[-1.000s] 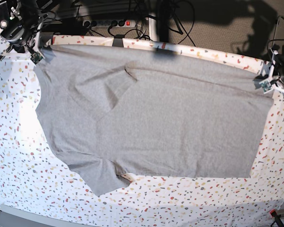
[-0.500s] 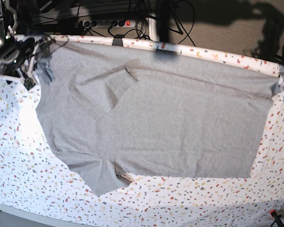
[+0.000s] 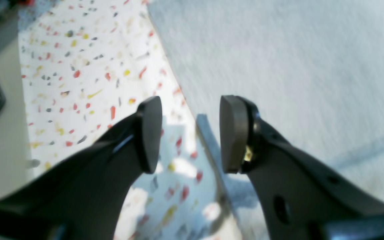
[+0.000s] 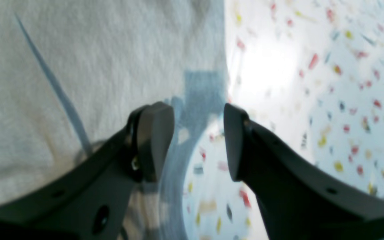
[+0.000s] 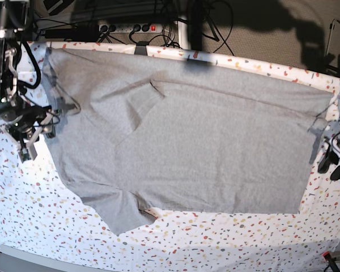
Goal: Fold the T-shirt properly
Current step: 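Pull the lifted shirt toward the robot and lower it flat, then grasp the shirt's side edges with both grippers near the sleeves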
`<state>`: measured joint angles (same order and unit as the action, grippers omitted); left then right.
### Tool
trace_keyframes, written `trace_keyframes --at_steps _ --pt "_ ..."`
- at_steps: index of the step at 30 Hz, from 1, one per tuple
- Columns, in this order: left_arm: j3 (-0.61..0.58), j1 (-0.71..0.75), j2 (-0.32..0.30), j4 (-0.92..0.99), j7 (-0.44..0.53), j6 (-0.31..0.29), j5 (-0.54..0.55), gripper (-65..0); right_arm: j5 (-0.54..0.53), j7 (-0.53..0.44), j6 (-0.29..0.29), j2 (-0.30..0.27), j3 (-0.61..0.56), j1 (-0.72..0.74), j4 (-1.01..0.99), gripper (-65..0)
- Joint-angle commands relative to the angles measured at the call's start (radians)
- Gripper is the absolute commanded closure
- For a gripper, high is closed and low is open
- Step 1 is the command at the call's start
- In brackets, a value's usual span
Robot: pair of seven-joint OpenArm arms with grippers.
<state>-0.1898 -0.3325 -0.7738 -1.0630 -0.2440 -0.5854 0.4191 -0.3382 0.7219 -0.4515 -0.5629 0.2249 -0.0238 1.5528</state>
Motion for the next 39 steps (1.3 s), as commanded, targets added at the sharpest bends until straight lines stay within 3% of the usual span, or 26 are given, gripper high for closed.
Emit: trace_keyframes --at_steps 1,7,15,20,28,35,39 --pt "0.011 -0.063 0.002 0.033 0.022 0.005 0.013 -27.5 -0.010 -0.014 0.000 -0.018 0.010 0.033 -0.010 -28.9" --pt "0.011 -0.319 0.149 0.375 0.074 -0.030 -0.034 -23.9 -0.015 -0.003 -0.012 0.006 -0.029 0.157 -0.159 -28.9" --pt "0.011 -0.607 0.278 0.833 0.325 -0.028 -0.346 -22.8 -0.014 0.045 -0.012 0.006 -0.088 0.179 -0.182 -28.9" --pt "0.011 -0.649 0.310 1.009 0.470 0.053 -0.472 -22.8 -0.014 0.074 -0.012 0.006 -0.088 0.179 -0.182 -28.9" --pt "0.011 -0.597 0.311 1.063 0.473 0.055 -0.451 -22.7 -0.014 0.116 -0.012 0.006 -0.088 0.179 -0.180 -28.9" --pt "0.011 -0.554 0.311 1.063 0.350 0.054 -0.343 -21.7 -0.014 0.135 -0.012 0.006 -0.088 0.179 -0.180 -28.9" --pt "0.011 -0.549 0.311 1.063 0.337 0.053 -0.328 -21.5 -0.014 0.136 -0.012 0.006 -0.088 0.179 -0.180 -28.9"
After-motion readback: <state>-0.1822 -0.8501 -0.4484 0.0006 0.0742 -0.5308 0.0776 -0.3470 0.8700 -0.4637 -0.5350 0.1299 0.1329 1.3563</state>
